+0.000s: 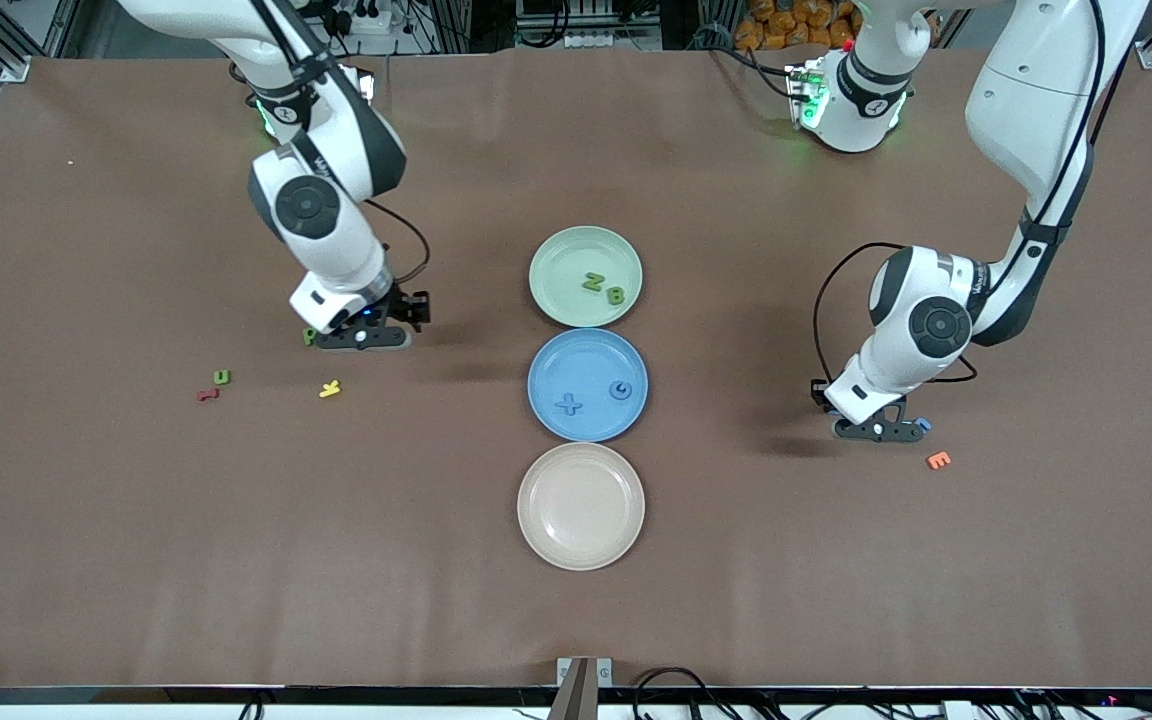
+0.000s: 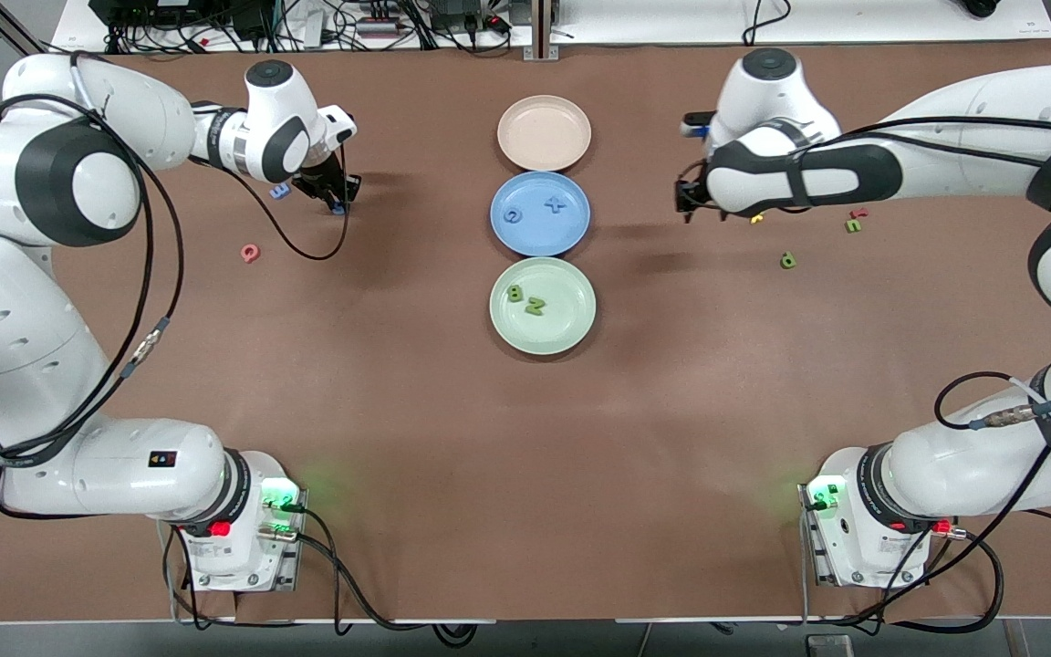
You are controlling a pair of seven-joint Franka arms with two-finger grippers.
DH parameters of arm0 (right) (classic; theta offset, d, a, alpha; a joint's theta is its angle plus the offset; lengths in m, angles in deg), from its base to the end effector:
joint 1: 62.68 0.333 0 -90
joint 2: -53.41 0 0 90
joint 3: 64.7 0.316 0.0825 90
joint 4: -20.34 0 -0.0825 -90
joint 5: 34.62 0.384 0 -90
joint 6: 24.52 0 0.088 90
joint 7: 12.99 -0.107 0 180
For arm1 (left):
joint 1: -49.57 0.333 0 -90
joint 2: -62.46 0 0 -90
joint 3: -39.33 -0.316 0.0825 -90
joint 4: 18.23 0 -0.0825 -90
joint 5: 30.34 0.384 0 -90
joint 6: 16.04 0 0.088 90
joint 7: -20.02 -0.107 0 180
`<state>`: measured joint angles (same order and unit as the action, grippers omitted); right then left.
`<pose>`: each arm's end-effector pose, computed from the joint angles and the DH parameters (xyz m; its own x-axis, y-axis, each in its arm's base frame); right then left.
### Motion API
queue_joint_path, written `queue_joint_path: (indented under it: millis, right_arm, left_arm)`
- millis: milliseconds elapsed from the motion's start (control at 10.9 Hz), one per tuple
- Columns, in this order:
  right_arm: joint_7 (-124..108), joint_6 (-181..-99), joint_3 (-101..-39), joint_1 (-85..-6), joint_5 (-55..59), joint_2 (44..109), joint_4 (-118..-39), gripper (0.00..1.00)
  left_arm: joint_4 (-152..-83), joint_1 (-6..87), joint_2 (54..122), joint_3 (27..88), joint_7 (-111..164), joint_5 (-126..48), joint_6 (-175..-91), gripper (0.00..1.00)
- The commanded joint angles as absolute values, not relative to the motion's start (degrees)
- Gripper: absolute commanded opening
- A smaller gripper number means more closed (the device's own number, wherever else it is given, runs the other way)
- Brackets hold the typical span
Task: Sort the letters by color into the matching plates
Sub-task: 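Grasp the blue g with the left gripper while the right gripper returns to d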
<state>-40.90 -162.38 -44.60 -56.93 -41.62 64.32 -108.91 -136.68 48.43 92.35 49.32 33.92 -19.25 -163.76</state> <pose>0.4812 0.2325 0.2814 0.9986 0.0506 -0.0166 0.0510 -0.9984 0.0251 0.5769 -0.1168 0.1789 0.9957 -0.0926 0.0055 -0.0925 -0.9956 -0.0160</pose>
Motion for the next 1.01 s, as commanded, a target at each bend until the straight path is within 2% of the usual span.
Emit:
queue_joint_path:
  millis: [0,458,641,915]
  right_arm:
    - [-29.3,-163.4,-48.2,-60.1,-40.4,61.6,-113.8,0.68]
    - [-11.8,-172.9,-59.0,-60.6,-40.4,62.0,-120.3,0.68]
    - [-10.0,-178.5,-61.0,-60.6,-40.5,62.6,-124.0,0.68]
    - [-9.0,-182.2,-62.3,-60.4,-40.5,63.9,-126.7,0.67]
  left_arm:
    - [-136.7,48.4,91.6,50.0,36.6,-17.9,-164.7,0.00]
    - [-136.7,48.2,89.8,51.0,39.3,-17.9,-164.1,0.00]
    - [-136.7,48.2,89.2,52.6,41.0,-17.9,-163.3,0.00]
    - [-136.3,48.2,87.5,55.8,45.9,-17.9,-160.7,0.00]
